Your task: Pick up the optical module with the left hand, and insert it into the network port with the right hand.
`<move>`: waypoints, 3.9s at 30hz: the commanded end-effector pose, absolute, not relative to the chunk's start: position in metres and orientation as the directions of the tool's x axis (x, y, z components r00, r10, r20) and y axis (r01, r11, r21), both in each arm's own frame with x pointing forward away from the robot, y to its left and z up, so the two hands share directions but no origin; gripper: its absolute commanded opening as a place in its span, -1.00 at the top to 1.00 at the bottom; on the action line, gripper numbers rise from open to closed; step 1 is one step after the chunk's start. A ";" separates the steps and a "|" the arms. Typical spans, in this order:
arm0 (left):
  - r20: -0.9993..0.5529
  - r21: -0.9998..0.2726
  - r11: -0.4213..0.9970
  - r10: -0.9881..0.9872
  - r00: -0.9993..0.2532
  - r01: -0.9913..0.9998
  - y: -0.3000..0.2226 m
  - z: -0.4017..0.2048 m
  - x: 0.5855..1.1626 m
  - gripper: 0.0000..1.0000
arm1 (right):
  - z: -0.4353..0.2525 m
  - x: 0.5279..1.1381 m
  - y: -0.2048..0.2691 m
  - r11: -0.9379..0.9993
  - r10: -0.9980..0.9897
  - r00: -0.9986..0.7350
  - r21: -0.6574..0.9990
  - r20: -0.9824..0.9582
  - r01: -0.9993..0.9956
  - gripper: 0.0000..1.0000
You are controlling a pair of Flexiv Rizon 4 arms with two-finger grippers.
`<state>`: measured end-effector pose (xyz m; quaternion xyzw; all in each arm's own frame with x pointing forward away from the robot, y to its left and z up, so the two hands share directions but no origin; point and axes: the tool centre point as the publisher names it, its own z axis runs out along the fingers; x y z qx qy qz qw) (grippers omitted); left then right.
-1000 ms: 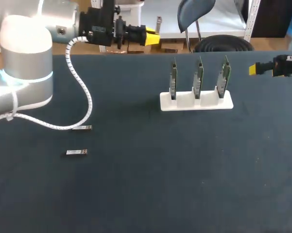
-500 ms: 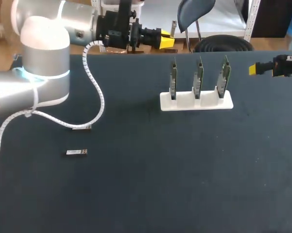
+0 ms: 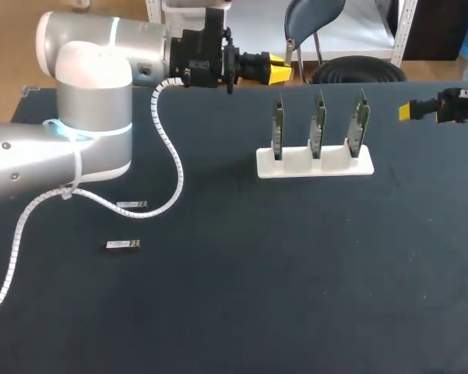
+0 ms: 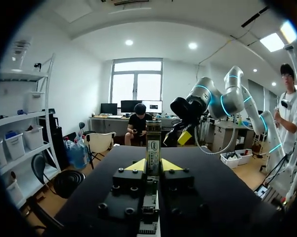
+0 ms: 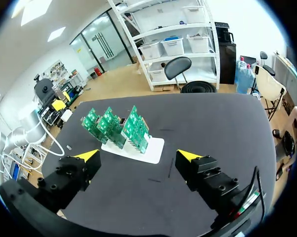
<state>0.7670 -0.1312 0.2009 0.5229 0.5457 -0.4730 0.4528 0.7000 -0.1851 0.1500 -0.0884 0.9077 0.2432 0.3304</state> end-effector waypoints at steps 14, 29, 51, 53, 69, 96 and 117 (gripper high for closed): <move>-0.984 -0.056 0.030 0.169 -0.060 0.998 -0.129 0.183 0.772 1.00 | 0.150 0.700 -0.185 0.866 0.000 -0.766 0.383 -0.643 -0.321 -1.00; -0.980 -0.080 0.048 0.178 -0.087 0.996 -0.122 0.177 0.770 1.00 | 0.150 0.700 -0.185 0.866 0.000 -0.766 0.383 -0.643 -0.321 -1.00; -0.978 -0.102 0.045 0.178 -0.109 0.994 -0.122 0.174 0.761 1.00 | 0.152 0.703 -0.187 0.861 -0.017 -0.760 0.377 -0.650 -0.341 -1.00; -0.978 -0.102 0.045 0.178 -0.109 0.994 -0.122 0.174 0.761 1.00 | 0.159 0.709 -0.190 0.841 -0.056 -0.744 0.370 -0.666 -0.394 -1.00; -0.978 -0.102 0.045 0.178 -0.109 0.994 -0.122 0.174 0.761 1.00 | 0.207 0.758 -0.166 0.361 -0.501 -0.459 0.305 -0.734 -0.881 -1.00; -0.978 -0.102 0.045 0.178 -0.109 0.994 -0.122 0.174 0.761 1.00 | 0.211 0.758 -0.052 -0.159 -0.618 -0.128 0.282 -0.776 -0.946 -1.00; -0.978 -0.102 0.045 0.178 -0.109 0.994 -0.122 0.174 0.761 1.00 | 0.210 0.761 -0.016 -0.075 -0.559 -0.116 0.190 -0.821 -0.979 -1.00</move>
